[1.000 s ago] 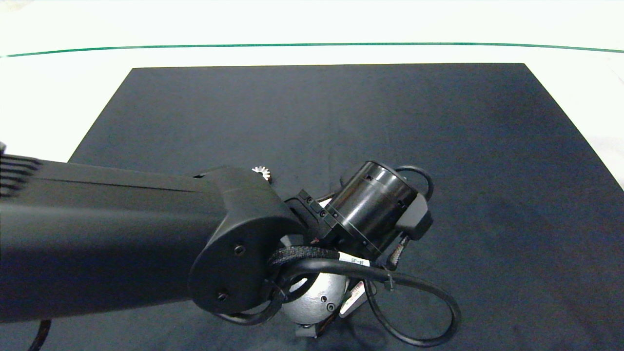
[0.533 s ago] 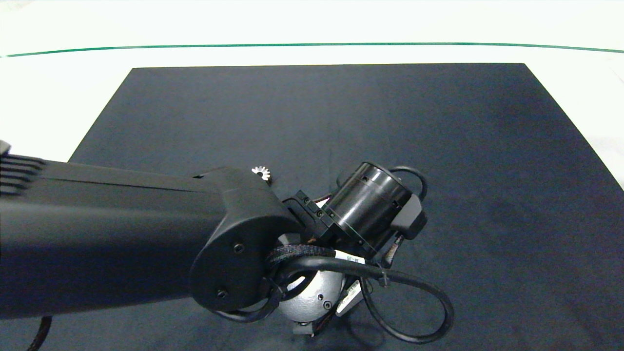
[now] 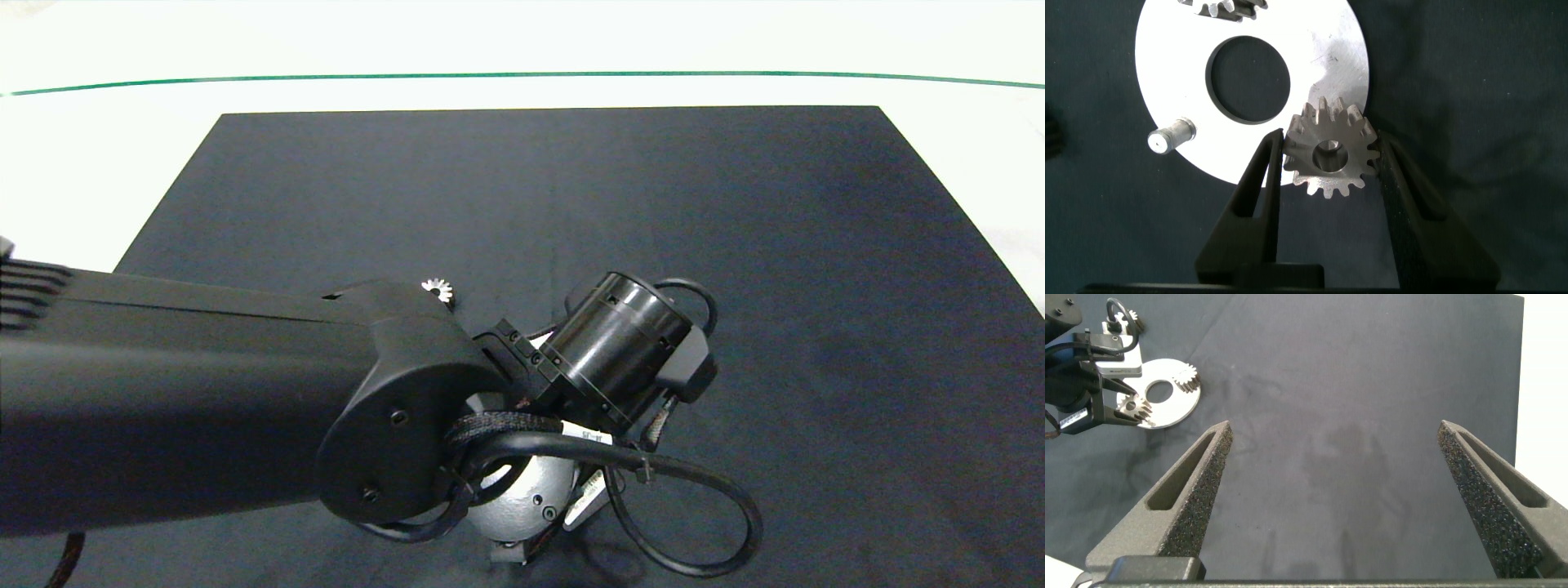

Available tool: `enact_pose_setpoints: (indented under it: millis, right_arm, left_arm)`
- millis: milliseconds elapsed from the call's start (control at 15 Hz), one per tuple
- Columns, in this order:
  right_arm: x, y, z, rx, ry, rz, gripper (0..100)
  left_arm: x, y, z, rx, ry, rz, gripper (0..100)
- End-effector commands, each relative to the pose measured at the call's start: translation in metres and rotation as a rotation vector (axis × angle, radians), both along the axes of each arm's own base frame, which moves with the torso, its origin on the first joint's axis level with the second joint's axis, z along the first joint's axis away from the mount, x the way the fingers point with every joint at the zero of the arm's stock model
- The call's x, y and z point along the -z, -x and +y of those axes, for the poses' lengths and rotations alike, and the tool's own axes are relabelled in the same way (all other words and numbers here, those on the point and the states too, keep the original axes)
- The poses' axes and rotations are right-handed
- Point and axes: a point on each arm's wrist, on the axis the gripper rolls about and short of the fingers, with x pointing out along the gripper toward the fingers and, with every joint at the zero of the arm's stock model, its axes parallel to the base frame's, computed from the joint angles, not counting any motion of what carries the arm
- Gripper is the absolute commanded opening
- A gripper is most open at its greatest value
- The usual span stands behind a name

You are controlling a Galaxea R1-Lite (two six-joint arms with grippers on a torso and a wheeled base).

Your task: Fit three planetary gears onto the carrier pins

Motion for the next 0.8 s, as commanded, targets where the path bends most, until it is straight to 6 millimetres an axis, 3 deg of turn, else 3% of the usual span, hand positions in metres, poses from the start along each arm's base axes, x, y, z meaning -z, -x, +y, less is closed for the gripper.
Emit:
enact_pose_setpoints:
  millis: [67, 467, 600, 800]
  right_arm:
    - [0.0, -0.001, 0.001, -0.002, 0.005, 0.006, 100]
    - [-0.001, -0.002, 0.001, -0.005, 0.004, 0.004, 100]
    - [-0.006, -0.004, 0.003, -0.032, 0.002, 0.0, 100]
    - [-0.025, -0.019, 0.013, -0.111, 0.005, -0.002, 100]
  left_arm:
    - [-0.004, 0.003, 0.002, 0.002, 0.006, -0.004, 100]
    - [-0.01, 0.004, 0.009, -0.006, 0.02, -0.012, 100]
    - [-0.066, 0.004, 0.036, -0.044, 0.165, -0.104, 100]
    - [-0.119, -0.007, 0.081, -0.176, 0.229, -0.147, 100]
